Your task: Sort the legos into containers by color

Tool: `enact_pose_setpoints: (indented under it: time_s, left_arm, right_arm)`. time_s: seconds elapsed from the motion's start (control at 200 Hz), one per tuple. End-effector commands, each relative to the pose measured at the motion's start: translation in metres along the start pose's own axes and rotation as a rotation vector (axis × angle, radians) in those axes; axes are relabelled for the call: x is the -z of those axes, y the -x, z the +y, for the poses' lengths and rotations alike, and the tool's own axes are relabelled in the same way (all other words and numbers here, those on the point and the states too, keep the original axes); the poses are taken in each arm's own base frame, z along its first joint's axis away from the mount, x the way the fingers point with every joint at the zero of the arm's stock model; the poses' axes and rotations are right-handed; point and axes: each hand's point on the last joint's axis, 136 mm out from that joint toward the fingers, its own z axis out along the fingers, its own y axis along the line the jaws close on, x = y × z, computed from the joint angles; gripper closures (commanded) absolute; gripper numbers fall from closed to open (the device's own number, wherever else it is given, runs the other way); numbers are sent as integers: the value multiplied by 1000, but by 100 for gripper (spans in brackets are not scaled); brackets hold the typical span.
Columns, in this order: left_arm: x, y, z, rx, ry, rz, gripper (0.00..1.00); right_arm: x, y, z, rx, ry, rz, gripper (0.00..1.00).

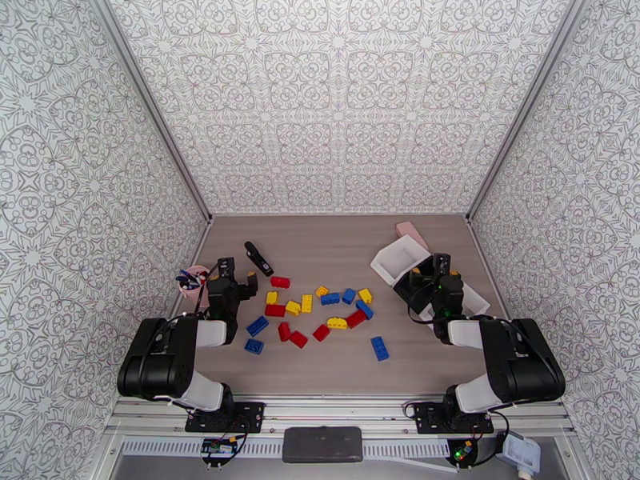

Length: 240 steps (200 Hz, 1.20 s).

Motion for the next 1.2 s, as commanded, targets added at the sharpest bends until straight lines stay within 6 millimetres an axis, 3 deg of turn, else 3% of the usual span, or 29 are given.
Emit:
enact_pose_setpoints:
  time_s: [0.0, 0.425, 0.58, 0.79, 0.945, 1.08, 1.195]
  left_arm:
    - [-2, 12, 0, 18, -7, -32, 0]
    - [1, 15, 3, 21, 18, -42, 0]
    - [17, 35, 8, 22, 45, -70, 0]
    - [48, 64, -4, -25, 5, -118, 0]
    - [68, 88, -45, -65, -149, -148, 0]
    - [86, 94, -116, -157, -441, -104, 0]
    - [116, 90, -179, -248, -693, -72, 0]
  right_arm:
    - [0, 2, -3, -4, -8, -8, 0]
    - [2, 4, -4, -2, -8, -17, 0]
    - [10, 20, -2, 4, 2, -20, 0]
    - [33, 45, -5, -8, -1, -38, 0]
    - [54, 63, -8, -87, -3, -55, 1]
    - [74, 72, -17, -213, -46, 0, 0]
    - [87, 71, -25, -305, -92, 46, 0]
